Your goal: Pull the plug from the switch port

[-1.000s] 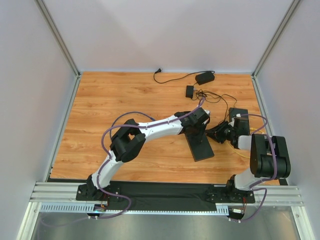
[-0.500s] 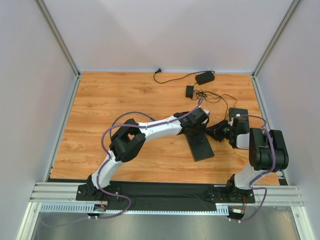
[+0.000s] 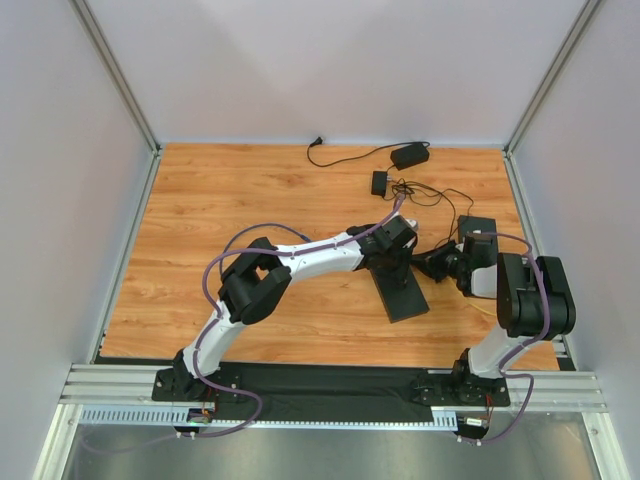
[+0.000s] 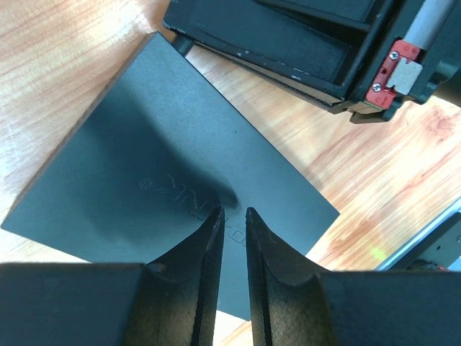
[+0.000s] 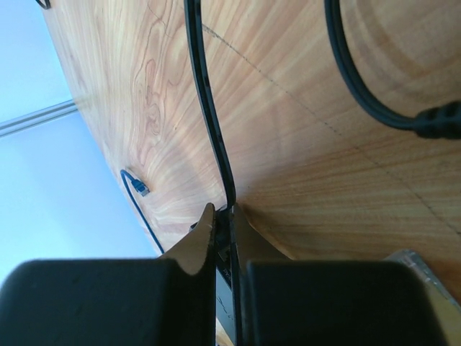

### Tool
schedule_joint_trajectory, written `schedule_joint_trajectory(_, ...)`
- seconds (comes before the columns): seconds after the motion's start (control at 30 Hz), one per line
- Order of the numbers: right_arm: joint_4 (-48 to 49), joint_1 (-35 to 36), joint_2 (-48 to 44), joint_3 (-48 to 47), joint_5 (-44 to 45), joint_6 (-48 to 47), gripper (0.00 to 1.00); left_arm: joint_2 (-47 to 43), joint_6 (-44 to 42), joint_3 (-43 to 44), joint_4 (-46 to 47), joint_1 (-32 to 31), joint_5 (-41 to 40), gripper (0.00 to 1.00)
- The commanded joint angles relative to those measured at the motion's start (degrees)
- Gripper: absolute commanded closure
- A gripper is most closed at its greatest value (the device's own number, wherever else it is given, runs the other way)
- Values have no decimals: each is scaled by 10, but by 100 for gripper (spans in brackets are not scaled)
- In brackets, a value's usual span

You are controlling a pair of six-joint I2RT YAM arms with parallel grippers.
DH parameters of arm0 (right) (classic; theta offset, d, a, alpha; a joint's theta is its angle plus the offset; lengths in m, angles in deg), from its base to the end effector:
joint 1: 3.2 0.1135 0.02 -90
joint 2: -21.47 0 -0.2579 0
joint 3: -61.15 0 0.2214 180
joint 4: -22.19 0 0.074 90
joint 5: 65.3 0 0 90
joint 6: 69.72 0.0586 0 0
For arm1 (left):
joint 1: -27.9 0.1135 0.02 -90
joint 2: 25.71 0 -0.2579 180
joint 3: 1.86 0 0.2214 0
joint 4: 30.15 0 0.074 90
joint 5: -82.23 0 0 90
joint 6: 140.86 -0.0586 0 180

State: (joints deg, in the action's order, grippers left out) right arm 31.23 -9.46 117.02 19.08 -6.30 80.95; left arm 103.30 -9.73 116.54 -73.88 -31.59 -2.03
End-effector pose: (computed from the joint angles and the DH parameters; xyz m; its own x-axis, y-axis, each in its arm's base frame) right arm 0.2671 0.0011 0.1053 -0.5781 0.8152 -0.0354 0.4735 0.3705 0.7991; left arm 0.2372 -0.4140 0.1656 -0.8940 0.2280 -0.3857 0.3966 0.8031 -0.4447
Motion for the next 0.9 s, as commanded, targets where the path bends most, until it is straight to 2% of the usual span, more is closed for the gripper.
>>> schedule_joint_trajectory(0.0,-29,3,12,-10,79,17,100,36,8,-47,-81,-2,-6,73)
schedule_joint_trajectory(0.17,-51,3,23,-33,89,11,100,35,19,-75,-65,0,6,73)
schedule_joint_trajectory(0.33,-13,5,12,0,104,74,100,34,32,-100,-41,5,23,74)
schedule_joint_trajectory(0.43,-36,12,-9,-1,138,70,100,38,29,-99,-45,6,26,74)
schedule_joint_trajectory(0.57,-127,31,-35,-38,215,25,100,43,30,-102,-44,6,30,75)
schedule_joint_trajectory(0.67,-157,40,-48,-56,245,13,100,47,35,-106,-43,6,31,76)
schedule_joint_trajectory(0.87,-118,40,-41,-49,247,42,100,48,41,-122,-37,6,34,78)
